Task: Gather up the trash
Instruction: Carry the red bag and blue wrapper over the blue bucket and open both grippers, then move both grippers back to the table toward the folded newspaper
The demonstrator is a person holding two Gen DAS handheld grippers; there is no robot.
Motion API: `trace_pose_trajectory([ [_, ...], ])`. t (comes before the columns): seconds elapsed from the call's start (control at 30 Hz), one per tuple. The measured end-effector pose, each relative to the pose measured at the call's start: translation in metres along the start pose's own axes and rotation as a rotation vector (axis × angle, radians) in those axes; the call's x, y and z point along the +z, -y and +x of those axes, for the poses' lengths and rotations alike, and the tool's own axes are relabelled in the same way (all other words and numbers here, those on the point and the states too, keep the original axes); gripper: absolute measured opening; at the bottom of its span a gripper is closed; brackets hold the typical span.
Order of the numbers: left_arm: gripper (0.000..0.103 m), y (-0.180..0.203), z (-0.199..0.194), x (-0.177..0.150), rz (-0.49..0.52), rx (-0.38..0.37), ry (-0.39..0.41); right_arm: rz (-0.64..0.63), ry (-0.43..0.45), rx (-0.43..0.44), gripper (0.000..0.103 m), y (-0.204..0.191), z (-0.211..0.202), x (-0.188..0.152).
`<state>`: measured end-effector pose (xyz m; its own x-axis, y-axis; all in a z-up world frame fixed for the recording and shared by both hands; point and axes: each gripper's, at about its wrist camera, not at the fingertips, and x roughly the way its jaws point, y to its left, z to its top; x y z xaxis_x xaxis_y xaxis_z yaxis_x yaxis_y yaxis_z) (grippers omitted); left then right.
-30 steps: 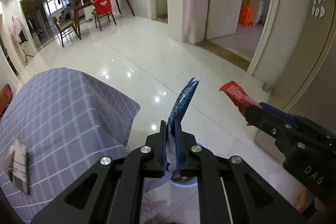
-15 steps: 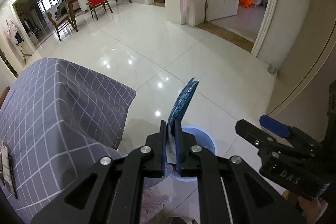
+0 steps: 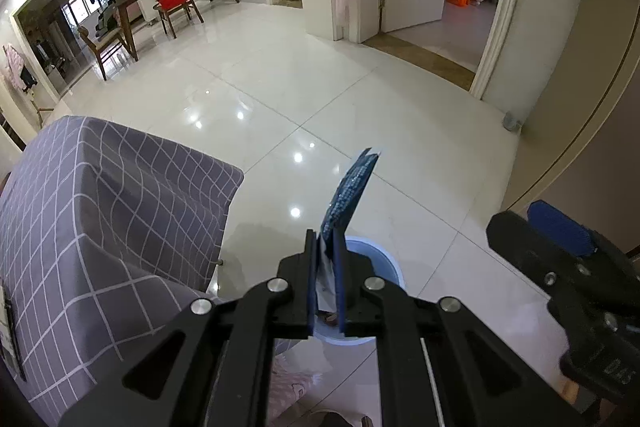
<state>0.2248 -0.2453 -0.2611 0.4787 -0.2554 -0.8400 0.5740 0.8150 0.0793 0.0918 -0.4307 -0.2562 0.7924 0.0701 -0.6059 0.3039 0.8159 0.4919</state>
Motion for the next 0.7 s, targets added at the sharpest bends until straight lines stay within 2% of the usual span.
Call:
trace_pose_trajectory([
  [0.4, 0.011, 0.009, -0.003, 0.010, 0.023, -0.024, 0.005, 0.045, 0.053, -0.001, 0.075, 0.007, -0.014, 0.000],
  [0.43, 0.020, 0.009, -0.001, 0.010, 0.030, -0.028, -0.006, 0.045, 0.059, -0.004, 0.075, 0.007, -0.016, 0.000],
  [0.47, 0.043, 0.010, 0.001, 0.011, 0.033, -0.017, -0.025, 0.044, 0.062, -0.007, 0.075, 0.008, -0.017, 0.000],
  [0.53, 0.061, 0.006, 0.000, 0.011, 0.013, -0.001, -0.019, 0.044, 0.054, -0.007, 0.075, 0.007, -0.018, -0.001],
  [0.7, 0.061, -0.002, -0.011, 0.011, -0.018, -0.015, -0.005, 0.034, 0.048, -0.010, 0.075, -0.001, -0.022, -0.002],
])
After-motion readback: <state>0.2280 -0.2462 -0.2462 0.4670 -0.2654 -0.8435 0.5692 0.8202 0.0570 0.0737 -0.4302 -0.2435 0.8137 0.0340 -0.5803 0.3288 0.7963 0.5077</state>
